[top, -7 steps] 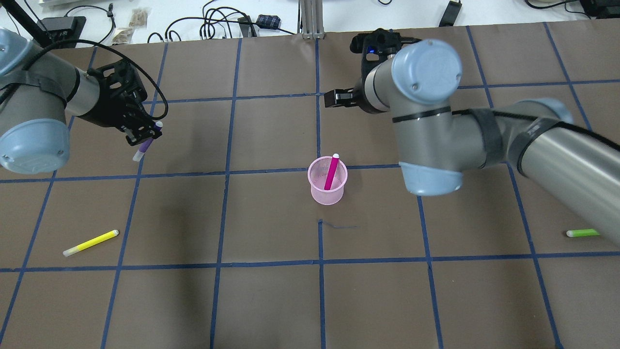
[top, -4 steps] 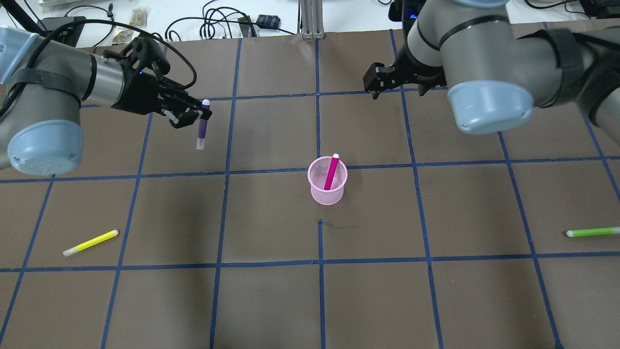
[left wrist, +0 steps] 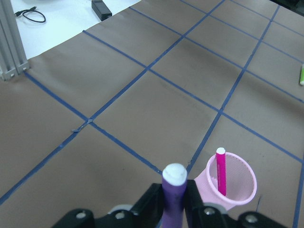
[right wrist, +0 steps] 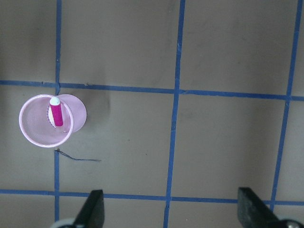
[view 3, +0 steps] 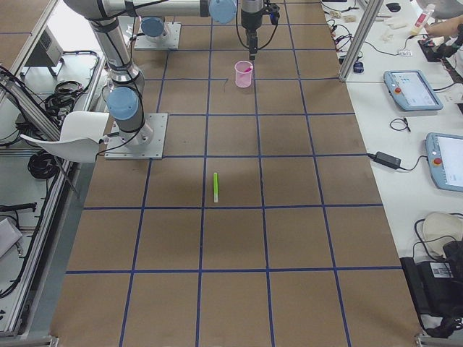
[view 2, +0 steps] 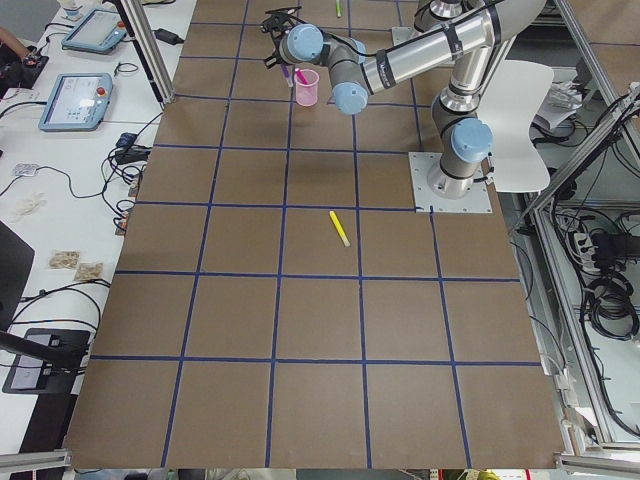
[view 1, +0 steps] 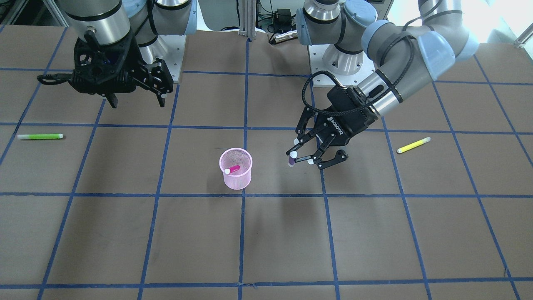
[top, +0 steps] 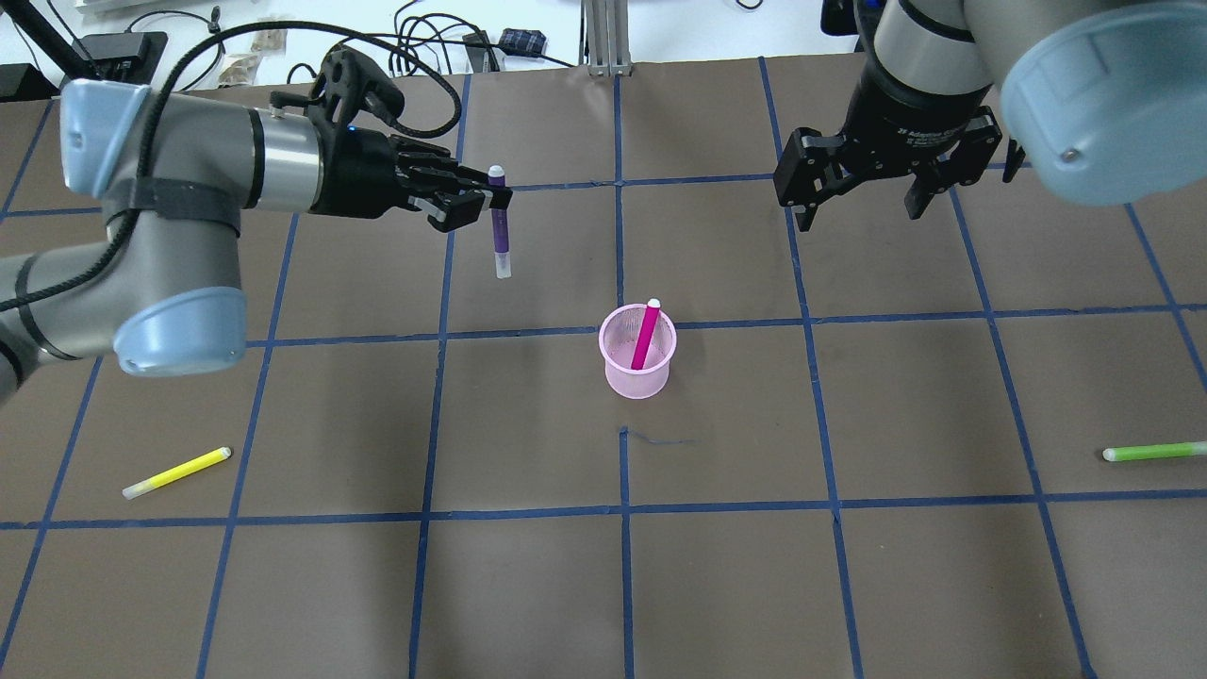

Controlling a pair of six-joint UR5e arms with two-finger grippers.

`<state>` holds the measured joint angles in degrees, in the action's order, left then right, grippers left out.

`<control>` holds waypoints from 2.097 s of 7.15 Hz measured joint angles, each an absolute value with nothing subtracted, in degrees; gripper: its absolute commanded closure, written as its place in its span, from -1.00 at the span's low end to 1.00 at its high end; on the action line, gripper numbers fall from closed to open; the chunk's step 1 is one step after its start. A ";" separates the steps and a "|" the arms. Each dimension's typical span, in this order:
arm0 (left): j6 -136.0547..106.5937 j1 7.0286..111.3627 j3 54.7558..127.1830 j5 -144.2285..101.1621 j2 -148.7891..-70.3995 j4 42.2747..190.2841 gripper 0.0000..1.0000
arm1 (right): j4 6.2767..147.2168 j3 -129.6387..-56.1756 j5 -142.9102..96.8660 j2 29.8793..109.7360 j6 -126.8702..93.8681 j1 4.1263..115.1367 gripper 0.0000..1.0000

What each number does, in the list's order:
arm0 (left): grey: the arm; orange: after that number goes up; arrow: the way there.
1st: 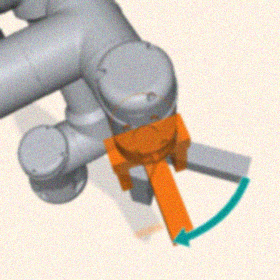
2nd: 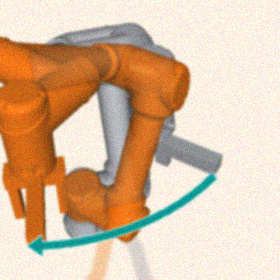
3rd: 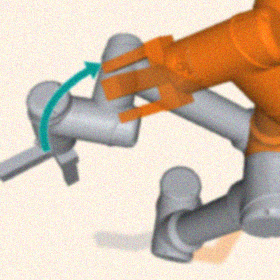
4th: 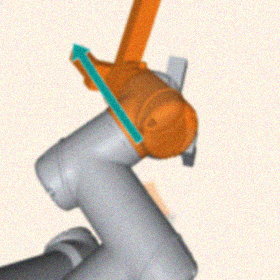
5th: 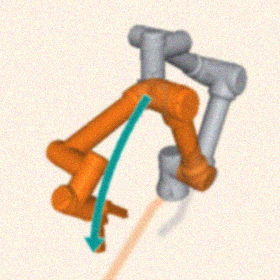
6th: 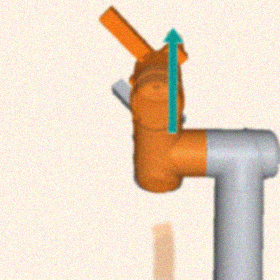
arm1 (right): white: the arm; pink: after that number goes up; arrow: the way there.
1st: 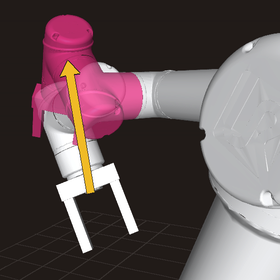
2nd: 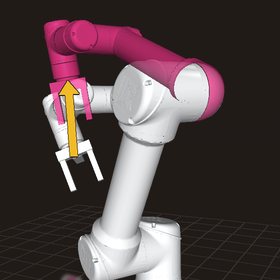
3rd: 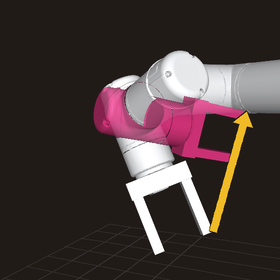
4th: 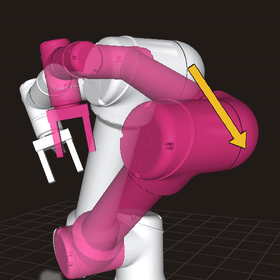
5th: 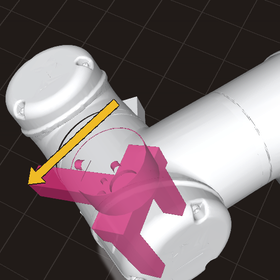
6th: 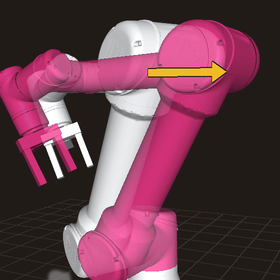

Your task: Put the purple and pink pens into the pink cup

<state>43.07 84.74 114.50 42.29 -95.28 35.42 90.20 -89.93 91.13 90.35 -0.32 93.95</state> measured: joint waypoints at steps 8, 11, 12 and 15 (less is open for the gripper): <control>24.32 94.42 122.75 42.50 -104.77 5.20 1.00 | 87.96 -90.63 91.76 90.61 2.51 91.32 -1.00; 24.45 96.27 123.19 42.77 -107.44 5.18 -0.98 | 88.25 -90.70 91.70 90.62 2.59 91.36 -1.00; 24.25 96.49 123.13 42.59 -108.05 5.16 -1.00 | 88.36 -90.70 91.68 90.61 2.57 91.38 -1.00; 23.52 96.43 122.53 42.45 -108.49 5.26 -1.00 | 88.43 -90.70 91.67 90.61 2.47 91.40 -1.00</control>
